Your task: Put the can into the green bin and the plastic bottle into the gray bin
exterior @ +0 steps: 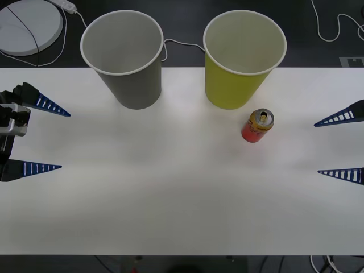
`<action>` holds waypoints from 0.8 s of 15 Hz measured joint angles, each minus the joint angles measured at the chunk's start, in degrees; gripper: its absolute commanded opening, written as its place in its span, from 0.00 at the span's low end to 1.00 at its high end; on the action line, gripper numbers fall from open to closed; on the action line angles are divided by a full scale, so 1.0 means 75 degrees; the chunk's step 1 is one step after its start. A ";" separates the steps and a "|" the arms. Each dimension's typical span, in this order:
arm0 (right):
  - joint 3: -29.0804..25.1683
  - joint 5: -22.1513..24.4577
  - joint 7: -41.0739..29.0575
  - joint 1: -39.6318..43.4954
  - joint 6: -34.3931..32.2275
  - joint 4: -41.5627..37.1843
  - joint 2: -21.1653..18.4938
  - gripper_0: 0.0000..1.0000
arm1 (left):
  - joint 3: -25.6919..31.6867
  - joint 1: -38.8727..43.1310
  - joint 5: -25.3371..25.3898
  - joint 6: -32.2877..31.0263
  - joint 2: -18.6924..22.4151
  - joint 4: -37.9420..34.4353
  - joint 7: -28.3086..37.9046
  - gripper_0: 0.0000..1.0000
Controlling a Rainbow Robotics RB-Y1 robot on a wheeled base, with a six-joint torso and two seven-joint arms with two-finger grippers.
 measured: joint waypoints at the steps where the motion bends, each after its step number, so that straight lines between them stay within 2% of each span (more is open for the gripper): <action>1: 0.0000 0.0000 0.0000 0.0000 0.0000 0.0000 0.0000 1.00 | 0.0000 0.0000 0.0000 0.0000 0.0000 0.0000 0.0000 1.00; 6: -0.0050 -0.0054 0.0000 0.0151 -0.0051 0.0040 -0.0023 1.00 | 0.0000 0.0000 0.0000 0.0000 0.0000 0.0001 0.0000 1.00; 10: -0.0188 -0.0431 0.0044 0.0287 -0.0021 0.0058 -0.0269 1.00 | 0.0000 0.0000 0.0000 0.0000 0.0000 0.0001 0.0000 1.00; 12: -0.0210 -0.0665 0.0114 0.0288 0.0162 0.0396 -0.0263 1.00 | 0.0000 0.0000 0.0000 0.0000 0.0000 0.0001 0.0000 1.00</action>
